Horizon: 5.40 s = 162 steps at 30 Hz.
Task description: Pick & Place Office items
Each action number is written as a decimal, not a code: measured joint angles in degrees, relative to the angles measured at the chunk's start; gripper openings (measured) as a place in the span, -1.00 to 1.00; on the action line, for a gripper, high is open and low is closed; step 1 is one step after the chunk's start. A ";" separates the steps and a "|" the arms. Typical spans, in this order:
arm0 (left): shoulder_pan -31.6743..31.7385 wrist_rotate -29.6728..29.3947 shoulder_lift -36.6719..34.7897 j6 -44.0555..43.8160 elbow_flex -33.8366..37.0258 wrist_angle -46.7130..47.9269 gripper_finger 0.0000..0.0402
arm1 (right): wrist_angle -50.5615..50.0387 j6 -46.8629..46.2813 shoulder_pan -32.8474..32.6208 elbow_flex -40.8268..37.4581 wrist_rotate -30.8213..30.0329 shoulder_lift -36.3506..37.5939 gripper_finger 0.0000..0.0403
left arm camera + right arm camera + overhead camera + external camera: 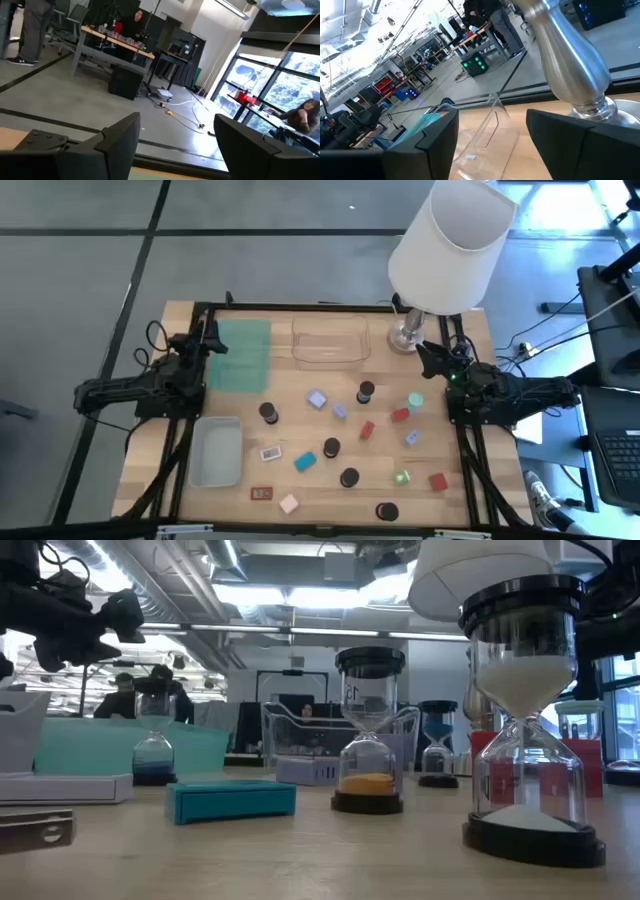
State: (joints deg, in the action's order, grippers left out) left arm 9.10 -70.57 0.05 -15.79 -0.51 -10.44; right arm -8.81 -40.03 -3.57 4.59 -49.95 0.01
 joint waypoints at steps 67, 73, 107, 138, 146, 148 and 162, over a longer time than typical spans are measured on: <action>-1.18 75.43 49.72 -2.82 -47.49 37.19 0.25 | 13.50 -1.47 0.00 0.01 3.64 0.00 0.18; -6.93 81.77 53.32 2.96 -47.50 38.94 0.25 | 12.98 -1.34 0.00 0.01 6.05 0.00 0.18; -16.83 70.37 63.52 34.42 -46.42 54.37 0.25 | 4.45 -1.58 0.00 0.01 3.25 0.00 0.18; -14.93 71.72 70.10 33.07 -41.95 47.59 0.25 | 2.50 -1.53 0.00 0.01 3.41 0.00 0.18; -14.93 72.30 71.10 33.05 -41.95 45.29 0.25 | 2.05 -1.53 0.00 0.01 3.43 0.00 0.18; -14.94 72.98 71.10 33.05 -41.95 44.58 0.25 | 1.63 -1.53 0.00 0.01 3.43 0.00 0.18; -14.95 73.09 71.10 32.87 -41.95 41.91 0.03 | 0.54 -1.51 0.00 0.01 3.43 0.00 0.18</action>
State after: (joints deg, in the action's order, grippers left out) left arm -5.85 2.52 71.16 17.08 -42.46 31.47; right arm -8.27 -41.54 -3.57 4.60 -46.52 0.01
